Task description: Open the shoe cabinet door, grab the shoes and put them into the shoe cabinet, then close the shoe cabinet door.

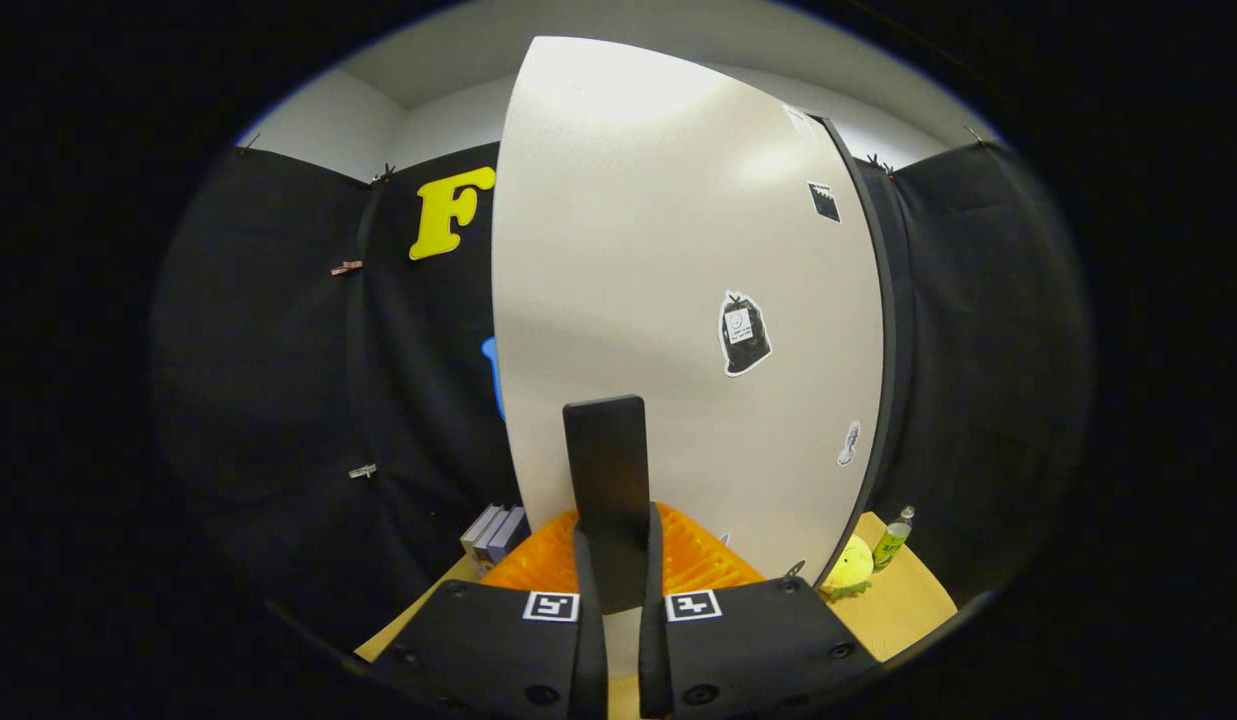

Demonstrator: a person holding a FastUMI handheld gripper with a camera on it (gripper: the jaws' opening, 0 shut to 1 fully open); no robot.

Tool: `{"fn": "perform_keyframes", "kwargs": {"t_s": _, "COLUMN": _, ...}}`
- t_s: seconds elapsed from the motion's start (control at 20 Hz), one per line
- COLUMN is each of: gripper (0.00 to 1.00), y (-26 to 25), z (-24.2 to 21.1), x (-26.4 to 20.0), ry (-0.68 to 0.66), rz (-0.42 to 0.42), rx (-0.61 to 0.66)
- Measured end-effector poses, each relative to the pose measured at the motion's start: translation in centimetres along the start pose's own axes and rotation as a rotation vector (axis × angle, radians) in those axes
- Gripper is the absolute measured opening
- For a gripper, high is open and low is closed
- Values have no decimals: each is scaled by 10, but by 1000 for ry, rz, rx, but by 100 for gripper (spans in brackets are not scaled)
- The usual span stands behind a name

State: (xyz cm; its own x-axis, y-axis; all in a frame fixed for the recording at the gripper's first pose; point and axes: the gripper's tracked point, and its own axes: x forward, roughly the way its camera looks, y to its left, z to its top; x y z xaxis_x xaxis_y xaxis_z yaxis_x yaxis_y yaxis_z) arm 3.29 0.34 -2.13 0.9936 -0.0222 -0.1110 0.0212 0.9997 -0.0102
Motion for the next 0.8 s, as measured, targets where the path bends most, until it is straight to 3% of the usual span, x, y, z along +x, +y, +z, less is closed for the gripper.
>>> {"fn": "perform_keyframes", "kwargs": {"t_s": 0.45, "gripper": 16, "y": -21, "z": 1, "x": -19, "ry": 24, "rz": 147, "rx": -25}}
{"fn": "perform_keyframes", "kwargs": {"t_s": 0.8, "gripper": 16, "y": -40, "z": 2, "x": -31, "ry": 26, "rz": 192, "rx": -23}}
